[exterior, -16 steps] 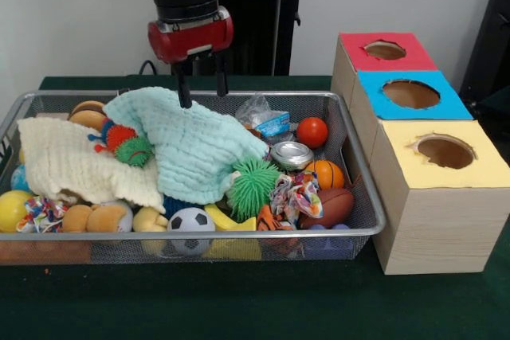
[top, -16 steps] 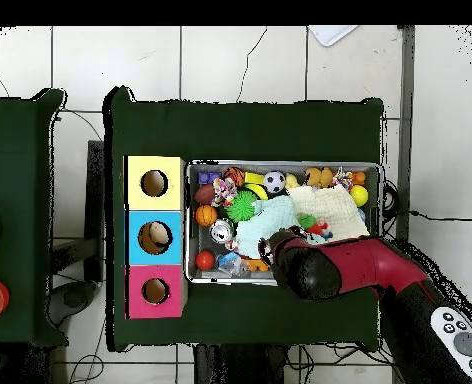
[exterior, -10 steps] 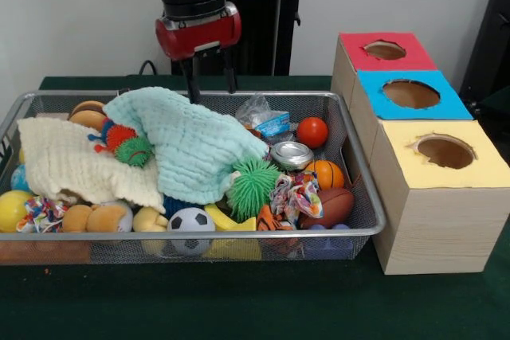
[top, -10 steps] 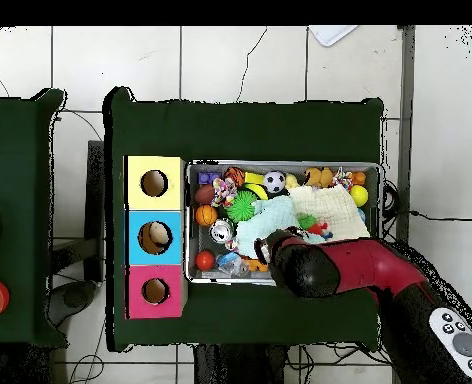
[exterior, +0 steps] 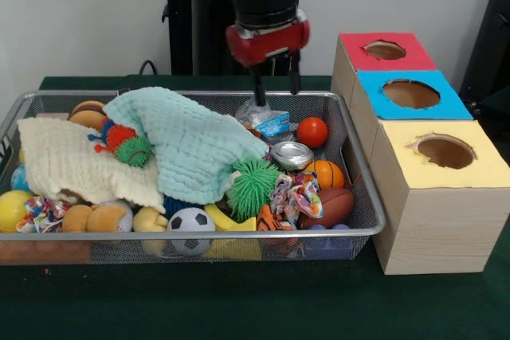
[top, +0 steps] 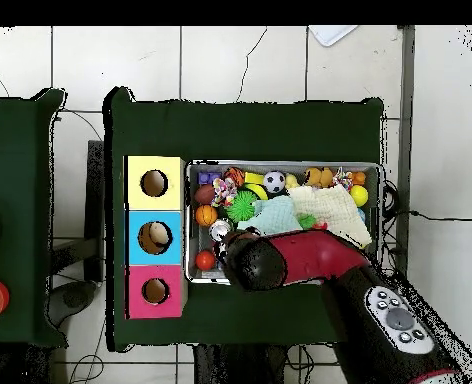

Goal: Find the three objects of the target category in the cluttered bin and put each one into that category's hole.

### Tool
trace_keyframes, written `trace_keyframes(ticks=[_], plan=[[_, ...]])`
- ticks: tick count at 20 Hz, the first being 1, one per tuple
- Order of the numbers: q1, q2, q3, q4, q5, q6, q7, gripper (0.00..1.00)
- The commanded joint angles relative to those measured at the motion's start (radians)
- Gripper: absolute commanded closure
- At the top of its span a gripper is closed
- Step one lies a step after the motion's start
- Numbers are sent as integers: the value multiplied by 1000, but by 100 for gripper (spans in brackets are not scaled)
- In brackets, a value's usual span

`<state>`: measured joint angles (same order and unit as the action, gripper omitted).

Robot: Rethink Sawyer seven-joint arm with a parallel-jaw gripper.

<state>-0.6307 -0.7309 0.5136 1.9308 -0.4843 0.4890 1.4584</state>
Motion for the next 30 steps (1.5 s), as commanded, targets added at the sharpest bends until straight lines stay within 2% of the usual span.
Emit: trace_keyframes(ticks=[1, 4, 7, 11, 13, 16, 18, 23, 25, 30], plan=[[127, 91, -153, -135, 65, -81, 330, 0], [162, 136, -197, -192, 56, -107, 318, 0], [231, 180, -298, -268, -23, -156, 321, 0], [307, 179, -406, -325, -84, -183, 303, 0], [321, 163, -433, -321, -87, -240, 294, 0], [311, 153, -426, -312, -73, -254, 253, 0], [302, 178, -423, -312, -66, -282, 240, 0], [222, 333, -335, -332, -5, -368, 236, 0], [210, 364, -316, -347, 0, -401, 237, 0], [180, 376, -264, -336, 31, -411, 237, 0]])
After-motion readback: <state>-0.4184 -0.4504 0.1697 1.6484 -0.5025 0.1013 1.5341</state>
